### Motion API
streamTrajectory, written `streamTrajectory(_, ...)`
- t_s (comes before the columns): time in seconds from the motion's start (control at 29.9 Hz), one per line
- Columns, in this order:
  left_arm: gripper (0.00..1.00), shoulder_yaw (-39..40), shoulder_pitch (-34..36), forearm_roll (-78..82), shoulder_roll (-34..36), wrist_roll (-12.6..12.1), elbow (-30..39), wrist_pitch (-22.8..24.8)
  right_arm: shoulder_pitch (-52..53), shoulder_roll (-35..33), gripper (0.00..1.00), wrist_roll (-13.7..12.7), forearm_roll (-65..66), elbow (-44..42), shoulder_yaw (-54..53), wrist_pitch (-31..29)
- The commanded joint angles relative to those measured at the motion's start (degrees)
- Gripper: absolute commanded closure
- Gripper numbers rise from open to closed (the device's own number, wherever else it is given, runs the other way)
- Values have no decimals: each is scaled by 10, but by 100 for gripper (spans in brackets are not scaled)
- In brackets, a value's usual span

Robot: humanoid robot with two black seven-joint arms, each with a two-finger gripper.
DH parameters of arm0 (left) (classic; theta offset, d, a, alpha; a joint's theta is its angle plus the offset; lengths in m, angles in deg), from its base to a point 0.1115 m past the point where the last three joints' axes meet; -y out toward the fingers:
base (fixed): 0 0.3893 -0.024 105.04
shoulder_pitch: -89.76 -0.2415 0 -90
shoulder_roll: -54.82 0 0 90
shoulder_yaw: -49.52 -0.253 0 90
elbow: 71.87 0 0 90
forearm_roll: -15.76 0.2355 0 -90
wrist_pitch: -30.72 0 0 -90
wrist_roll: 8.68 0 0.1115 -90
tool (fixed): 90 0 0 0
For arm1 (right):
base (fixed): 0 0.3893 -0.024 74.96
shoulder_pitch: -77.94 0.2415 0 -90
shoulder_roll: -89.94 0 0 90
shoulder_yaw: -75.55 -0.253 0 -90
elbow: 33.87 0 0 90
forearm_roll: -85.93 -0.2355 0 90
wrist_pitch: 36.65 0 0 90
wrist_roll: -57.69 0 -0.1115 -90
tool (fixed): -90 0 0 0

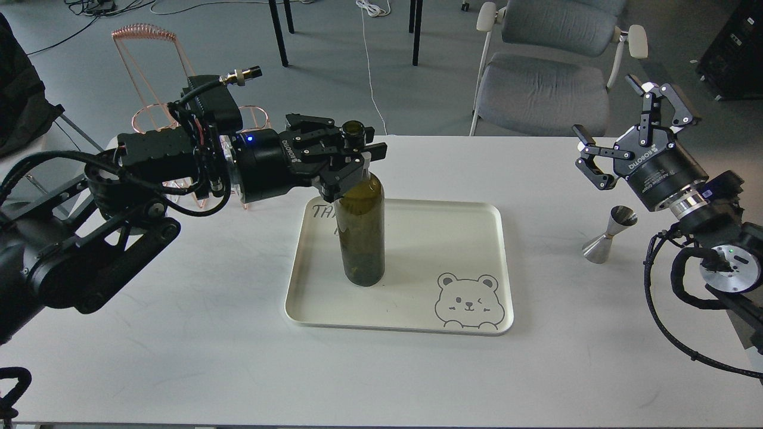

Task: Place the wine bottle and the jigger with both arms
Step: 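Lift the wine bottle with the left gripper toward the copper rack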

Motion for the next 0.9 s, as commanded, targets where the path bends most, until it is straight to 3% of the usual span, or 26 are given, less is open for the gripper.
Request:
streamTrajectory(0.0,91,5,46,-15,9,0,4,0,0,0,1,0,0,0,0,1)
streamTrajectory(0.23,90,3,110,-138,140,0,26,10,0,-1,1,0,4,1,0,1)
streamTrajectory(0.53,90,-21,57,-194,339,0,60,3,0,-1,1,0,4,1,0,1)
streamTrajectory(0.7,90,-21,32,-206,357,0,51,-15,0,0,1,0,4,1,1,1)
streamTrajectory(0.87,90,-13,65,-226,354,0,8,-9,0,-1,1,0,4,1,1,1)
